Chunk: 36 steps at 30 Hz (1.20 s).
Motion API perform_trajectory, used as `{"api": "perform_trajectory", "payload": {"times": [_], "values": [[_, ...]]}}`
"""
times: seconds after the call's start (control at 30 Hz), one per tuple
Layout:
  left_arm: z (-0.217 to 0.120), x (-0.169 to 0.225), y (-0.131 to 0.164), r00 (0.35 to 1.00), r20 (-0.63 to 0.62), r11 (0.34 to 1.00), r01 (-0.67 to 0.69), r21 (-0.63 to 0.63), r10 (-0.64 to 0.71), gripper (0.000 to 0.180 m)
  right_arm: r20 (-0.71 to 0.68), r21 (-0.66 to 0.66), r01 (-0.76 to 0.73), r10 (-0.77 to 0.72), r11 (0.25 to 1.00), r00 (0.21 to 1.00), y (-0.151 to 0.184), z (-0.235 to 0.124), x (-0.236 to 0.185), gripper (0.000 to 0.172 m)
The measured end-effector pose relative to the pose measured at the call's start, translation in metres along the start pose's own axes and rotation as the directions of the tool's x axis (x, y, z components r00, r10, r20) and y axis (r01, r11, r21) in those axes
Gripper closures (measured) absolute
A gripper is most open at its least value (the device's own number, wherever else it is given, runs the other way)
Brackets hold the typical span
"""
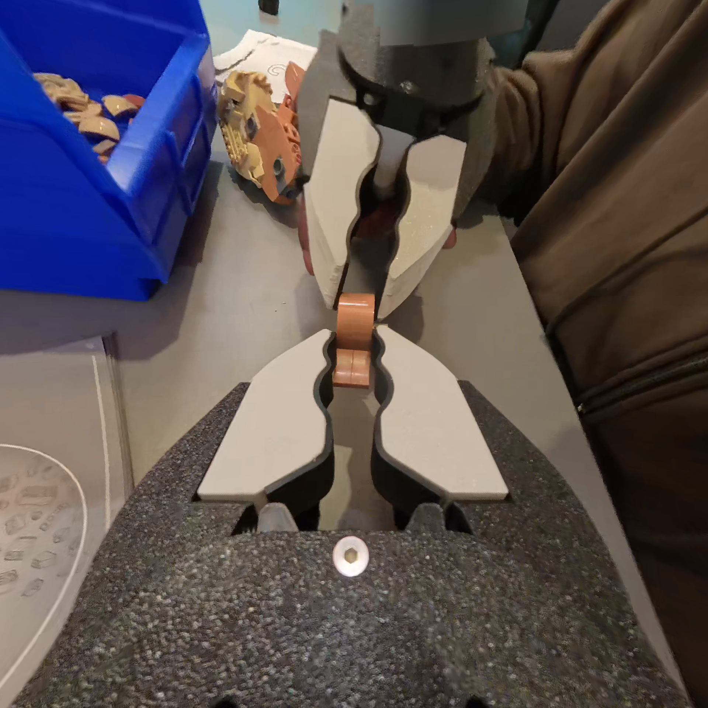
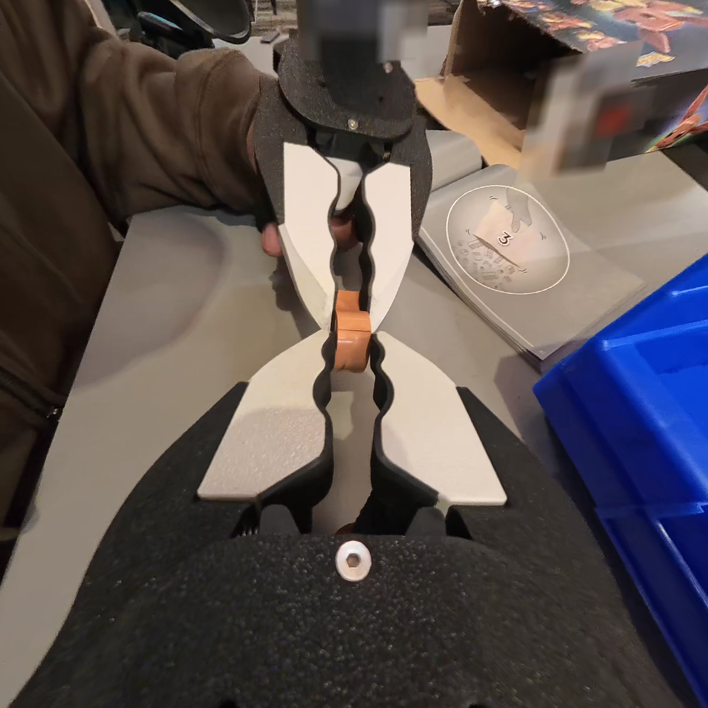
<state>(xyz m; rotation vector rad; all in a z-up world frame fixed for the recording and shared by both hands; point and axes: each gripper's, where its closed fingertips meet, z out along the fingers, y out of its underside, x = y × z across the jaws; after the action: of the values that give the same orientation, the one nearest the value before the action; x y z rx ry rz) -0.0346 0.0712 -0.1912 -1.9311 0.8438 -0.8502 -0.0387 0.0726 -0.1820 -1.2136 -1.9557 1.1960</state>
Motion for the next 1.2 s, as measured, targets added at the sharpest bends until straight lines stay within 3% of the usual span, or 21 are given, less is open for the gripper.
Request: {"api": "perform_trajectory", "payload": {"times": [0.17, 0.27, 0.33, 0.5, 0.73, 0.93, 1.2], "values": [[-0.003, -0.004, -0.006, 0.983, -0.048, 0.982, 0.181, 0.052, -0.179, 0.164, -0.084, 0.032, 0.048, -0.045, 0.998, 0.995, -0.006, -0.002, 0.008, 0.155], [-0.006, -0.019, 0.002, 0.958, -0.011, 0.957, 0.285, 0.046, -0.285, 0.164, -0.189, 0.015, 0.160, -0.154, 0.987, 0.970, -0.005, -0.007, 0.017, 0.155], [-0.010, -0.022, -0.002, 0.950, -0.027, 0.947, 0.311, 0.083, -0.310, 0.164, -0.166, 0.044, 0.137, -0.128, 0.990, 0.978, -0.006, -0.008, 0.014, 0.155], [-0.004, -0.026, 0.008, 0.970, 0.071, 0.973, 0.232, 0.006, -0.232, 0.163, -0.143, 0.117, 0.038, -0.021, 0.992, 0.989, -0.008, -0.011, 0.019, 0.155], [0.007, -0.030, 0.039, 0.974, 0.225, 0.965, 0.081, -0.251, -0.024, 0.164, -0.003, 0.242, -0.225, 0.233, 0.944, 0.973, -0.018, -0.017, 0.020, 0.155], [0.006, -0.030, 0.042, 0.971, 0.239, 0.959, 0.063, -0.276, 0.005, 0.163, 0.104, 0.290, -0.472, 0.463, 0.833, 0.880, -0.023, -0.021, 0.030, 0.155], [0.000, -0.031, 0.025, 0.973, 0.232, 0.982, 0.064, -0.178, -0.021, 0.152, 0.122, 0.305, -0.549, 0.540, 0.778, 0.833, -0.022, -0.021, 0.035, 0.155]]}}
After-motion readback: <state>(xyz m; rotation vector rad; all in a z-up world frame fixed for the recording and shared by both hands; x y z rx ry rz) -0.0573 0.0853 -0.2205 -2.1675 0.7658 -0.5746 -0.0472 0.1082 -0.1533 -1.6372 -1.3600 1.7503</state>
